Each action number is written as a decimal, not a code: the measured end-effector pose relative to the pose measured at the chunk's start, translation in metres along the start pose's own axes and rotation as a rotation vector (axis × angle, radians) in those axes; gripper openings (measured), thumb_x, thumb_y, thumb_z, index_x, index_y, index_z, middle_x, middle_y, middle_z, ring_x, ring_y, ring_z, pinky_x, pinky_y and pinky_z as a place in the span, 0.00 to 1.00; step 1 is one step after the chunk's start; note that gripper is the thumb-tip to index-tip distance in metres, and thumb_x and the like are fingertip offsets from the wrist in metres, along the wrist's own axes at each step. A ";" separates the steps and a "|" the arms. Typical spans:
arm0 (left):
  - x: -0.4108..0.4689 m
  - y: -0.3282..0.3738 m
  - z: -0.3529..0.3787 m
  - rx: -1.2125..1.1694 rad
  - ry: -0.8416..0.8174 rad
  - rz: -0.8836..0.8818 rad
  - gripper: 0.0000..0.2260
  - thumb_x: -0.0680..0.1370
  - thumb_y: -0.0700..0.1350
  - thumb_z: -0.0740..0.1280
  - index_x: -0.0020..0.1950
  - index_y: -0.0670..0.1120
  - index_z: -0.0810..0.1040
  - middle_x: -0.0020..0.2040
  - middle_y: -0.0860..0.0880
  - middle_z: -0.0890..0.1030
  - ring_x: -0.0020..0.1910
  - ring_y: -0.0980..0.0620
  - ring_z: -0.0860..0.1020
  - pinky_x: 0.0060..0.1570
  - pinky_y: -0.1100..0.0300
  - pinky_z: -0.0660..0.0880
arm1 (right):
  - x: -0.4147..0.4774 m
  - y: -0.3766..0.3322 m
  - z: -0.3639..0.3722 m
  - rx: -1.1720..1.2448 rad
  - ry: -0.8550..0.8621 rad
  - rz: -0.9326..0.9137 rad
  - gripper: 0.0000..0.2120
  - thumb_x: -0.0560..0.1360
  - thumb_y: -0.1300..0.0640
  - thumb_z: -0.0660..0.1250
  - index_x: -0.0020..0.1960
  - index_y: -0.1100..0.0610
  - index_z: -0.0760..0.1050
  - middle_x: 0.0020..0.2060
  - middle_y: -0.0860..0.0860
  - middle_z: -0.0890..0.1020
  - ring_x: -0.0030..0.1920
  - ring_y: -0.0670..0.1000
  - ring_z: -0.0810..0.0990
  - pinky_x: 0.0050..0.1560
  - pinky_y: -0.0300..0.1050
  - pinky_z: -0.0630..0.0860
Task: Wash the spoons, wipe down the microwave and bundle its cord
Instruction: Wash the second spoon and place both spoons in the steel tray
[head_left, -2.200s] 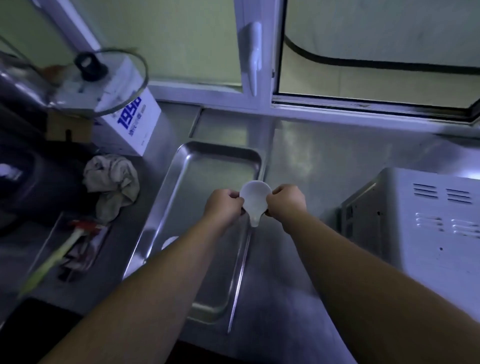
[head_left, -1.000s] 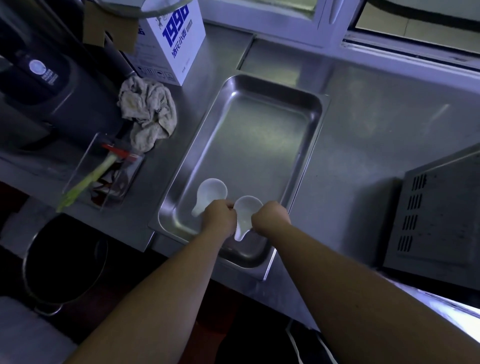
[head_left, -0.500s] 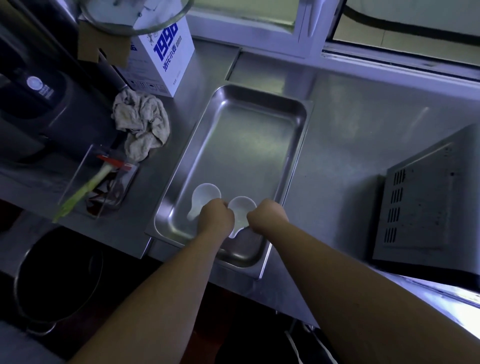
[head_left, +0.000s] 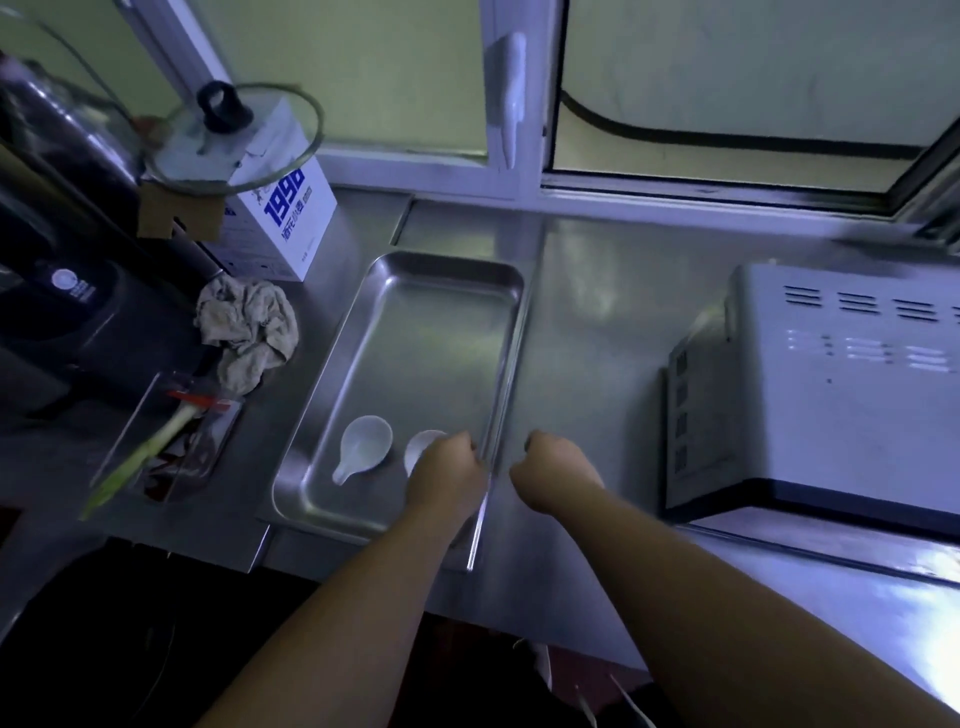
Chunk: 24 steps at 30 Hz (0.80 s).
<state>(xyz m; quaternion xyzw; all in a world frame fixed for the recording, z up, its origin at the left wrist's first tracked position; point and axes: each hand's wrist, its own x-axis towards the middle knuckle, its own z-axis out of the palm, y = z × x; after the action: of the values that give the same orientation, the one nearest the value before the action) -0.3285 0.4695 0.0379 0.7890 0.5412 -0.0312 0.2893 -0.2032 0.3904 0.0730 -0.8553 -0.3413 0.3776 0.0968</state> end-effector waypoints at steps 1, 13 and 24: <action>-0.007 0.009 0.003 0.004 -0.024 0.012 0.14 0.76 0.48 0.60 0.53 0.45 0.81 0.47 0.46 0.82 0.49 0.41 0.80 0.44 0.54 0.73 | -0.006 0.010 -0.002 -0.016 0.002 -0.003 0.17 0.77 0.58 0.61 0.64 0.59 0.73 0.61 0.59 0.80 0.60 0.61 0.79 0.57 0.49 0.77; -0.119 0.116 0.074 0.227 -0.086 0.154 0.11 0.78 0.49 0.63 0.59 0.52 0.79 0.57 0.49 0.81 0.52 0.44 0.79 0.44 0.57 0.71 | -0.100 0.168 -0.027 0.009 0.007 0.050 0.22 0.75 0.52 0.59 0.68 0.56 0.70 0.62 0.56 0.77 0.62 0.61 0.74 0.61 0.55 0.77; -0.230 0.217 0.143 0.314 -0.155 0.405 0.16 0.79 0.50 0.63 0.66 0.57 0.76 0.64 0.50 0.78 0.62 0.44 0.77 0.56 0.52 0.76 | -0.175 0.325 -0.058 0.107 0.147 0.177 0.15 0.74 0.52 0.60 0.58 0.56 0.71 0.57 0.56 0.79 0.60 0.62 0.74 0.56 0.51 0.76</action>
<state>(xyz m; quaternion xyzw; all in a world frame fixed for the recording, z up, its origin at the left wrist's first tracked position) -0.1959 0.1534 0.0937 0.9117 0.3369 -0.1165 0.2042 -0.0798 0.0372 0.0776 -0.9011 -0.2356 0.3387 0.1334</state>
